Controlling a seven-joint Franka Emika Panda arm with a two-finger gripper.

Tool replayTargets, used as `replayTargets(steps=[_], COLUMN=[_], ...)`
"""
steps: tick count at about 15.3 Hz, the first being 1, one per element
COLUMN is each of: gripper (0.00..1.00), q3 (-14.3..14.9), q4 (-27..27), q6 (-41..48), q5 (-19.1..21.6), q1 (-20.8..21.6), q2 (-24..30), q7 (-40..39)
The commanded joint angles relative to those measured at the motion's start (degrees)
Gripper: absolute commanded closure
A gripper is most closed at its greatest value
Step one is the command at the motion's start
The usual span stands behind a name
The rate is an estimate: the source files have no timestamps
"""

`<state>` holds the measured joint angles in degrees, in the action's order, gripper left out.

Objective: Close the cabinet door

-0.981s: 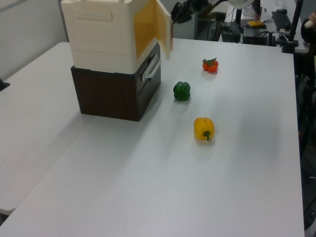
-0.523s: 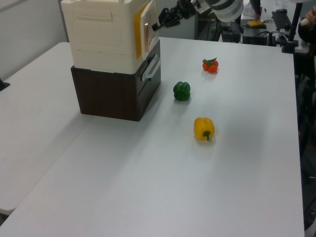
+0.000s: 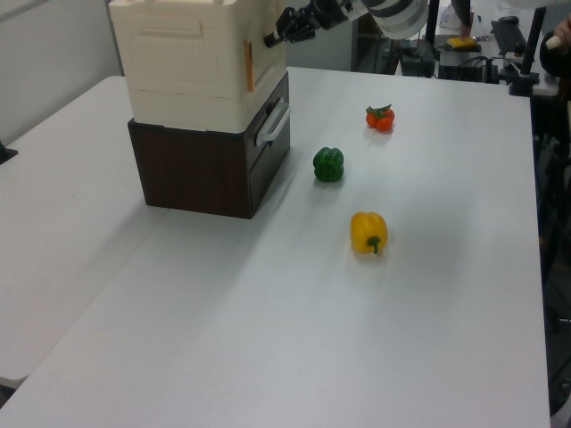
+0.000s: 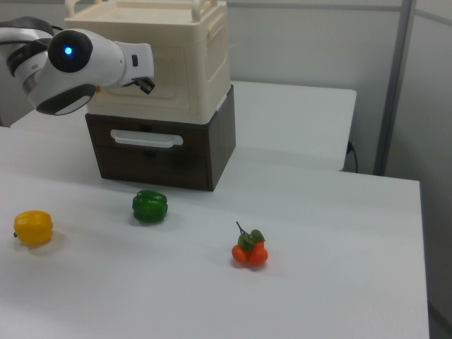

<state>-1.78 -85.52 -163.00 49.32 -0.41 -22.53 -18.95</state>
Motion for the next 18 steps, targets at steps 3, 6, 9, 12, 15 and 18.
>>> replayTargets(steps=[3,6,9,12,15,18], gripper=[1.00,1.00,0.73,0.13,0.00,0.00], q3=[1.5,6.4,10.4,12.7,12.9,12.1], q4=[-9.6,-12.6,-13.4,-12.7,-12.5,-9.0], q6=[5.2,19.3,33.3,47.8,57.2,67.3], q5=[0.6,-4.7,-19.0,-28.6,-35.6,-38.9], q1=[-0.6,-0.5,-0.4,-0.2,0.3,2.3], q2=[9.1,14.1,16.5,19.3,22.8,25.9], q7=[-2.7,-3.7,-1.3,-0.5,-0.4,6.4])
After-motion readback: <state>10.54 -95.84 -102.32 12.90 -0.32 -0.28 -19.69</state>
